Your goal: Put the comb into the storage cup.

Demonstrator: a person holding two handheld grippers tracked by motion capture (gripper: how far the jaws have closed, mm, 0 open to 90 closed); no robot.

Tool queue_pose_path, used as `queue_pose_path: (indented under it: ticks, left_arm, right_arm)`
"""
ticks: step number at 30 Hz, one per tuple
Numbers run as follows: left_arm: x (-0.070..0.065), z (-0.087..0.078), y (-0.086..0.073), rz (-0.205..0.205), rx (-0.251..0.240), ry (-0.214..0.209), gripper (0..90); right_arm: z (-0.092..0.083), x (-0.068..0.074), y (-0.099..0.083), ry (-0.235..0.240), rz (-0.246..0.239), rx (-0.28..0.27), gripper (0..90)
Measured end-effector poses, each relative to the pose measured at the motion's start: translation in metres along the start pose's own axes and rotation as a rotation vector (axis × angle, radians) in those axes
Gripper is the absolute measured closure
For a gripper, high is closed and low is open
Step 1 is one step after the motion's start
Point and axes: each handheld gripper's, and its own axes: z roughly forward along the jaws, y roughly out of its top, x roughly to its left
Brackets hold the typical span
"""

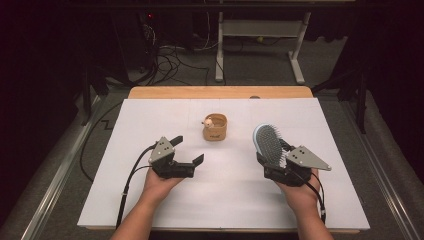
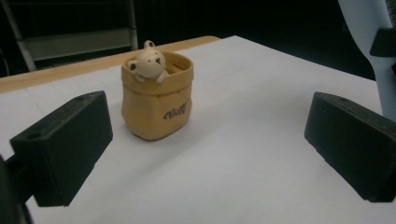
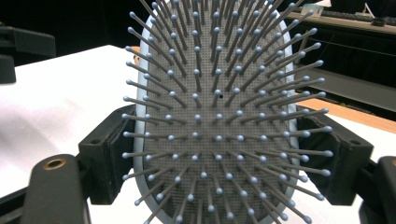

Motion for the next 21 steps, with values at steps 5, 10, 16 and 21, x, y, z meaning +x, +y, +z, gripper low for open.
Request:
queue_pose_path:
  ticks: [5, 10, 16, 21]
  left_arm:
    - [-0.007, -0.003, 0.002, 0.014, -0.014, -0.025, 1.5]
    - [-0.011, -0.006, 0.005, 0.022, -0.034, -0.039, 0.0]
    - [-0.017, -0.008, 0.008, 0.030, -0.039, -0.046, 0.0]
    - [-0.018, -0.010, 0.011, 0.025, -0.037, -0.040, 0.0]
  right_arm:
    - [0.002, 0.003, 0.000, 0.002, -0.011, 0.000, 20.5]
    - [0.004, 0.007, 0.001, 0.008, -0.020, 0.000, 20.5]
    - [0.014, 0.020, 0.005, 0.026, -0.054, -0.006, 20.5]
    - [0.025, 0.030, 0.010, 0.045, -0.083, -0.012, 20.5]
